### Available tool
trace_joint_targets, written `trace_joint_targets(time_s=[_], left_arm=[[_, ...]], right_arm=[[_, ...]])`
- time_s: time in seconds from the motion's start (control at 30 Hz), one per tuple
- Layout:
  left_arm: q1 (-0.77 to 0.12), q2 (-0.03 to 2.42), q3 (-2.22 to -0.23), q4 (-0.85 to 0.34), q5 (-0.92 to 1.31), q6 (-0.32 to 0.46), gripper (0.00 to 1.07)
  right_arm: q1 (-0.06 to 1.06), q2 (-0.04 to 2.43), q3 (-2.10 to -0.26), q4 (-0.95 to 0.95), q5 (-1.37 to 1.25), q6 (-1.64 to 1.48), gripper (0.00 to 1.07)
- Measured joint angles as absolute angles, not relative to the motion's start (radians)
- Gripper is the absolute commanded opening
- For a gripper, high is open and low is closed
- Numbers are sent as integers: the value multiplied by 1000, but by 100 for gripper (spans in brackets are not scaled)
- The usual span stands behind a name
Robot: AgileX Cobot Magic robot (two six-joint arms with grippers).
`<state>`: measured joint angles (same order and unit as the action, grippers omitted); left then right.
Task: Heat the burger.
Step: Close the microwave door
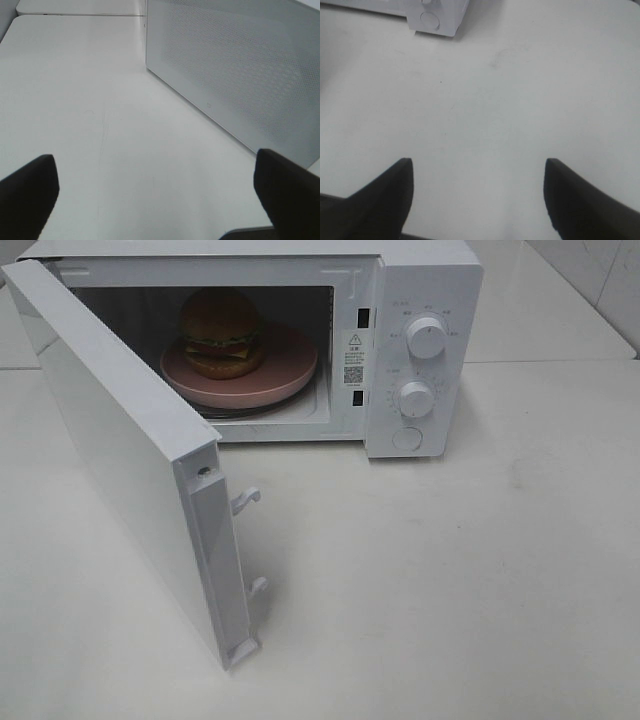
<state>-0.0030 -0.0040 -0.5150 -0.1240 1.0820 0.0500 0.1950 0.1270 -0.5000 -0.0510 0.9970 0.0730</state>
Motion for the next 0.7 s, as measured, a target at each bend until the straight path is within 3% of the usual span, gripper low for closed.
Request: trace_joint_targets(time_s=[0.7], left_arm=[[-3,-4,-515,-124,1082,50,98]], right_arm=[[147,-5,-500,-51,997,88,72]])
